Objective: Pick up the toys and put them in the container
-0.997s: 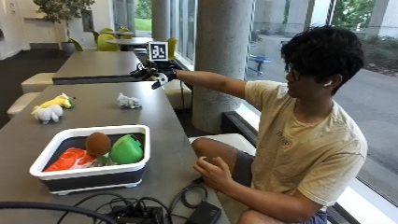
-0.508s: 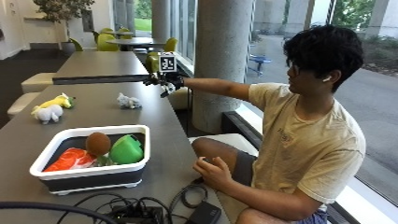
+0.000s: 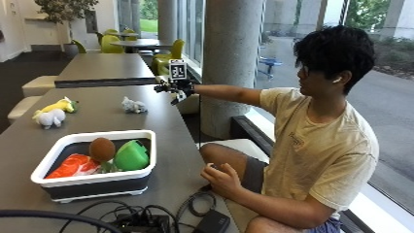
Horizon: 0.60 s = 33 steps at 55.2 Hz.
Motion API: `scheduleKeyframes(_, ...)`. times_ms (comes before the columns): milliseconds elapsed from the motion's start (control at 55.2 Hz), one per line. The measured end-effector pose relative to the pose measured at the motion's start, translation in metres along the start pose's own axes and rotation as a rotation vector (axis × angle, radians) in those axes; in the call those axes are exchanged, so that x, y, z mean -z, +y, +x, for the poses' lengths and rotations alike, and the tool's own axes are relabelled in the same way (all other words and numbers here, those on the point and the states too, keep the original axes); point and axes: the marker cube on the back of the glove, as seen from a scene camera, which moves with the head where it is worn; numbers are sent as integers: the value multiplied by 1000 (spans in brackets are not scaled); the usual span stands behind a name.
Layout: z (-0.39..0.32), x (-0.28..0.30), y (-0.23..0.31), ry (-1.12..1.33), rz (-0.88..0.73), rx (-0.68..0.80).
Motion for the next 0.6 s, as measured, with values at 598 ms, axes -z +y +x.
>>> scheduleKeyframes(598, 25, -13, 7, 18, 5, -1)
